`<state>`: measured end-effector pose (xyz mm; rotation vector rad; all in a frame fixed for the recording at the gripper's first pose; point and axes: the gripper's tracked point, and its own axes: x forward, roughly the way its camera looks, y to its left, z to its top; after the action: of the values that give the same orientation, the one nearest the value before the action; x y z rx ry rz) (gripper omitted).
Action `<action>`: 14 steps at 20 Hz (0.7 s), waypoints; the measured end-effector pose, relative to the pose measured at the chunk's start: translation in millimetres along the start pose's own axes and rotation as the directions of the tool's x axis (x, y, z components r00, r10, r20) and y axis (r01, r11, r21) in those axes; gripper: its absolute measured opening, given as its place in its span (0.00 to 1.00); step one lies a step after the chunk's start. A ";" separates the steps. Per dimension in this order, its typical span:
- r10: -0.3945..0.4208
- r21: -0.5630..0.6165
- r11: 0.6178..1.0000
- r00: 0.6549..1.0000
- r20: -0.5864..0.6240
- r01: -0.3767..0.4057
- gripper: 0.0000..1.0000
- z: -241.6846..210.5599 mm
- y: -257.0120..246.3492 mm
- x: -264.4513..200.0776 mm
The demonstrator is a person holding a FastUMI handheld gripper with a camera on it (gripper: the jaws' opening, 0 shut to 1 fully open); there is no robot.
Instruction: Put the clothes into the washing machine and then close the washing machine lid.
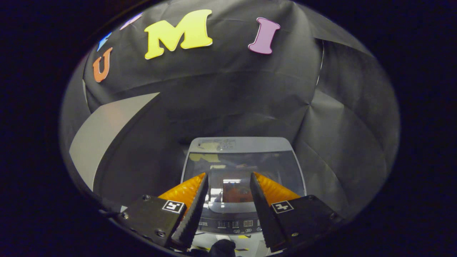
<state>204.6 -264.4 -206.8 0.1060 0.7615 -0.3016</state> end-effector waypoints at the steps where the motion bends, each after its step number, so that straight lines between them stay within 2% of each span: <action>1: -0.006 -0.001 1.000 1.000 0.001 0.006 0.75 -2.2 2.7 -4.8; 8: -0.048 0.016 0.999 0.998 0.047 0.048 0.75 -12.9 14.8 -49.3; 14: -0.076 0.086 0.994 0.991 0.107 0.067 0.75 -30.2 31.9 -88.8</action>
<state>133.7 -207.6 -167.5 0.1385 0.6445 -0.4039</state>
